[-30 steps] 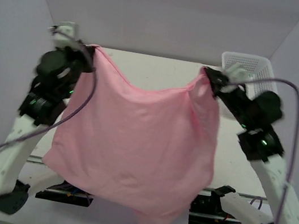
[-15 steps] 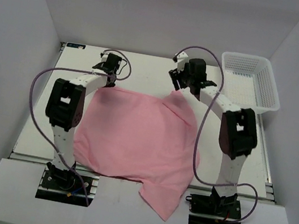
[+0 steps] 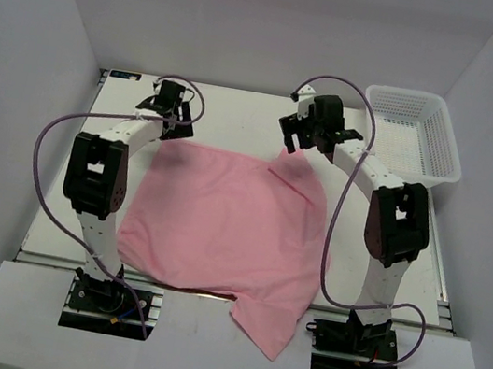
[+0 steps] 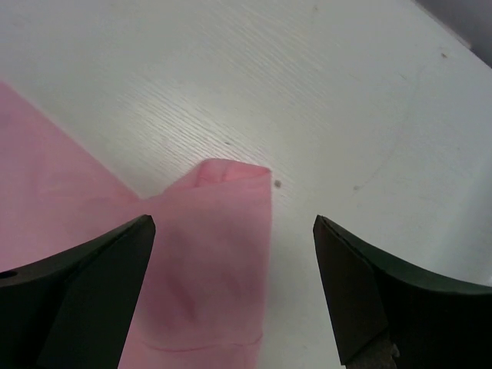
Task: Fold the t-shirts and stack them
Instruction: Flatten out the tshirt
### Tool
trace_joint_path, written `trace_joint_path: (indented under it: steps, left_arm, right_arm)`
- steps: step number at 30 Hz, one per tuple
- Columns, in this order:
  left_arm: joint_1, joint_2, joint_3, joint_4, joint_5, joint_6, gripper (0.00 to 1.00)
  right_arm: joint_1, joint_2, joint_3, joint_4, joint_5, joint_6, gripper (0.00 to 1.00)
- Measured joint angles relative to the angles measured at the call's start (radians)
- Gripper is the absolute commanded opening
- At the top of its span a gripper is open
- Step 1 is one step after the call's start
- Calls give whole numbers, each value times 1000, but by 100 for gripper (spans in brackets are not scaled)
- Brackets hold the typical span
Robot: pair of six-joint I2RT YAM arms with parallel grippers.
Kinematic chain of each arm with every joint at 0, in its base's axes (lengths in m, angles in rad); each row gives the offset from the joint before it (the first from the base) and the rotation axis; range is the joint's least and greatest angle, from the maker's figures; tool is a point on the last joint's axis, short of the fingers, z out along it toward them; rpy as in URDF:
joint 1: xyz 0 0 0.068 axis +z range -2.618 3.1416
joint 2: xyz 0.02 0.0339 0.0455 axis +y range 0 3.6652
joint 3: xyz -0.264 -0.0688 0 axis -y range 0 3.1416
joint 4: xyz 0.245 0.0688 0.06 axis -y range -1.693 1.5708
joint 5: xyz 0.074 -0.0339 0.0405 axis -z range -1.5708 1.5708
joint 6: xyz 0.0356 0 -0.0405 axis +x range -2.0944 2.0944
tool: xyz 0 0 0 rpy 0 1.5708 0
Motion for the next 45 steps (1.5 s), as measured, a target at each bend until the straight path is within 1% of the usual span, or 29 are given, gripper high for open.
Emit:
trace_joint_path:
  steps: [2,4,7,9,11,12,16,19,20,21,22,23,24,25,27,29,34,36,43,44,45]
  left_arm:
    - [-3,-64,-98,21,71,0,100]
    - [-8,-101,-164,46,141,2,100]
    - [-18,-111,-216,93,243,10,100]
    - [-23,-104,-230,109,294,12,100]
    - [-27,-89,-230,123,328,14,100]
    - [-28,-79,-230,127,342,14,100]
    - [-18,-31,-230,137,364,12,100]
    - [-14,-29,-232,151,364,6,100]
    - [-13,-30,-232,152,364,6,100]
    - [-12,-29,-232,154,362,5,100]
    - [-11,-29,-233,154,361,4,100]
    - [-11,-29,-233,154,359,3,100]
    - [-11,-29,-233,154,358,3,100]
    - [-11,-29,-233,154,356,3,100]
    - [-11,-28,-233,155,353,3,100]
    - [-11,-28,-233,155,350,3,100]
    - [-11,-25,-233,161,329,0,100]
    - [-11,-23,-233,164,320,0,100]
    - [-11,0,-205,160,280,0,100]
    - [-10,5,-199,160,275,0,100]
    - [-10,9,-194,160,272,1,100]
  right_arm:
    - [11,-17,0,-11,-47,14,88]
    - [22,-22,-4,-11,-102,18,88]
    - [45,-22,-35,-20,-143,16,85]
    - [59,-16,-51,-47,-148,14,81]
    - [71,1,-53,-64,-140,15,78]
    - [78,13,-53,-67,-131,16,73]
    - [93,64,-53,-77,-86,20,71]
    - [94,96,-52,-90,-50,20,70]
    - [93,105,-52,-92,-42,21,66]
    - [93,114,-52,-95,-35,21,51]
    - [93,120,-52,-97,-24,19,39]
    - [93,124,-52,-98,-14,19,29]
    - [92,128,-52,-100,-5,23,24]
    - [92,129,-52,-100,6,34,21]
    - [90,129,-52,-93,28,50,21]
    - [90,127,-53,-75,48,68,18]
    - [86,119,-55,-33,137,113,18]
    - [77,118,-54,-19,180,125,22]
    - [16,121,-4,-18,270,134,22]
    - [6,124,12,-18,282,132,24]
    - [-3,130,29,-17,294,130,35]
